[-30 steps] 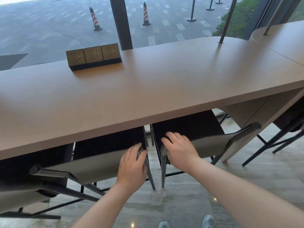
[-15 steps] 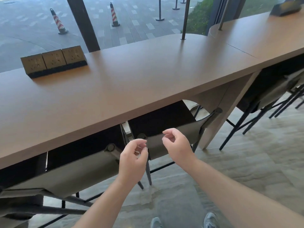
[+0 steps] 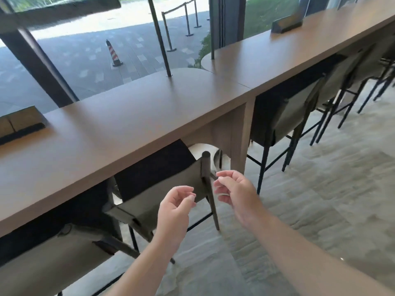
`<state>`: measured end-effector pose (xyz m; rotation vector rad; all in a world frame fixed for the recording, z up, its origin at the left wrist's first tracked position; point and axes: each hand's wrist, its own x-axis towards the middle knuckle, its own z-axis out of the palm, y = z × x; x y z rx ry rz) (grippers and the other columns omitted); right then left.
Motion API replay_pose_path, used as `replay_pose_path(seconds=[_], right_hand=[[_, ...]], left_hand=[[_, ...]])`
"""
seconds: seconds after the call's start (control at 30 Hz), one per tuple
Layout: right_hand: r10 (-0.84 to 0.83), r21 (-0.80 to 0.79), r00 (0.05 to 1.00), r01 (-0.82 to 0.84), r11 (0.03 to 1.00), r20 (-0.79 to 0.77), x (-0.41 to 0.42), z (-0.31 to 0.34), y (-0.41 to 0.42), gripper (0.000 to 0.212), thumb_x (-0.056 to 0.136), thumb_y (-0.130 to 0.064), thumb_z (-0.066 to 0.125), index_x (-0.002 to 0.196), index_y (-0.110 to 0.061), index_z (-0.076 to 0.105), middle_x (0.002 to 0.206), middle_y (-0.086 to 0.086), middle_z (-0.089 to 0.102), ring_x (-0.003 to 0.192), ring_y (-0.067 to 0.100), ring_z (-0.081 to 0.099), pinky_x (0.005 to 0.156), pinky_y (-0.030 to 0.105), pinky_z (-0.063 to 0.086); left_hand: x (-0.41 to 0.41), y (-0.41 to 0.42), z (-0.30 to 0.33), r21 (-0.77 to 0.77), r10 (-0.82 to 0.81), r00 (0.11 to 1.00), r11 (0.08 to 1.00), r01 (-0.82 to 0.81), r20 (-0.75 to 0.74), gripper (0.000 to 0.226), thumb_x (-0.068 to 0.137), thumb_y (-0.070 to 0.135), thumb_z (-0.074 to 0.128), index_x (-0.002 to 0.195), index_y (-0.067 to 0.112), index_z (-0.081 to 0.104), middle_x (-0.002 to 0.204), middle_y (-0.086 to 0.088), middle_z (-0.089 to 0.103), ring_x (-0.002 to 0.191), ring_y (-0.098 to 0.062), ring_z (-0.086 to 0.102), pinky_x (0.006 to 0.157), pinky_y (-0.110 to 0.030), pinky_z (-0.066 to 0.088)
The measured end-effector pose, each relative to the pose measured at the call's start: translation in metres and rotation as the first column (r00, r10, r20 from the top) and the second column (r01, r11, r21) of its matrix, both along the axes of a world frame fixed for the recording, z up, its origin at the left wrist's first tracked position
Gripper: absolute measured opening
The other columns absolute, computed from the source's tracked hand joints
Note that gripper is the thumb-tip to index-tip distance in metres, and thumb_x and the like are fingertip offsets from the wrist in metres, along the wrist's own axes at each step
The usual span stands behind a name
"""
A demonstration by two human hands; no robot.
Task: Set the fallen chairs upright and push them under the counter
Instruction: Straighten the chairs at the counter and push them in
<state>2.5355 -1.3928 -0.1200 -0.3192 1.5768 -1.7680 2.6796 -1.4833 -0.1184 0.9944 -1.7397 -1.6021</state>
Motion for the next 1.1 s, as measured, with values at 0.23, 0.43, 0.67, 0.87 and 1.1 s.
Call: replay_pose_path(seconds=[0.23,0.43,0.67,0.87,1.1], right_hand=[[-0.128,-0.07,0.984,0.137,0.988,0.125,-0.113,0.01,0.115,0.015,0.095,-0.012,0.053,0.099,-0.013,0.067,0.077,0.003,0.07,0.067,0.013,0.065,0.057,0.025,0.051],[-0.224,-0.14,0.96,0.248,0.959,0.166,-0.182,0.023,0.193,0.015,0.095,-0.011,0.052,0.097,-0.014,0.067,0.077,0.003,0.069,0.067,0.014,0.065,0.057,0.026,0.049],[-0.296,-0.201,0.924,0.346,0.917,0.242,-0.244,0.03,0.234,0.016,0.095,-0.011,0.052,0.098,-0.014,0.067,0.079,0.005,0.069,0.067,0.014,0.065,0.056,0.025,0.05],[-0.341,-0.208,0.905,0.396,0.895,0.255,-0.303,0.027,0.233,0.015,0.088,-0.019,0.058,0.096,-0.015,0.069,0.083,0.006,0.07,0.07,0.017,0.066,0.058,0.026,0.051],[-0.425,-0.135,0.868,0.468,0.873,0.259,-0.404,0.017,0.216,0.017,0.096,-0.019,0.05,0.099,-0.012,0.065,0.085,0.007,0.07,0.067,0.016,0.065,0.057,0.025,0.05]], left_hand=[[-0.118,0.093,0.012,0.076,-0.089,0.995,0.993,0.093,-0.049,0.02,0.089,0.005,0.064,0.088,0.023,0.073,0.083,-0.002,0.071,0.074,-0.014,0.066,0.07,-0.027,0.05],[-0.2,0.152,0.024,0.128,-0.154,0.982,0.978,0.167,-0.111,0.015,0.089,-0.001,0.062,0.093,0.011,0.072,0.078,-0.001,0.07,0.071,-0.015,0.063,0.068,-0.027,0.047],[-0.275,0.175,0.04,0.232,-0.229,0.95,0.933,0.277,-0.211,0.011,0.087,0.006,0.064,0.092,0.013,0.072,0.085,-0.008,0.071,0.073,-0.017,0.064,0.072,-0.03,0.045],[-0.35,0.16,0.039,0.324,-0.267,0.93,0.883,0.341,-0.252,0.013,0.086,0.011,0.064,0.093,0.016,0.074,0.088,-0.006,0.071,0.074,-0.017,0.065,0.073,-0.032,0.045],[-0.469,0.131,0.014,0.485,-0.326,0.906,0.767,0.421,-0.27,0.017,0.086,0.015,0.058,0.094,0.016,0.074,0.091,-0.008,0.071,0.073,-0.018,0.066,0.066,-0.03,0.047]])
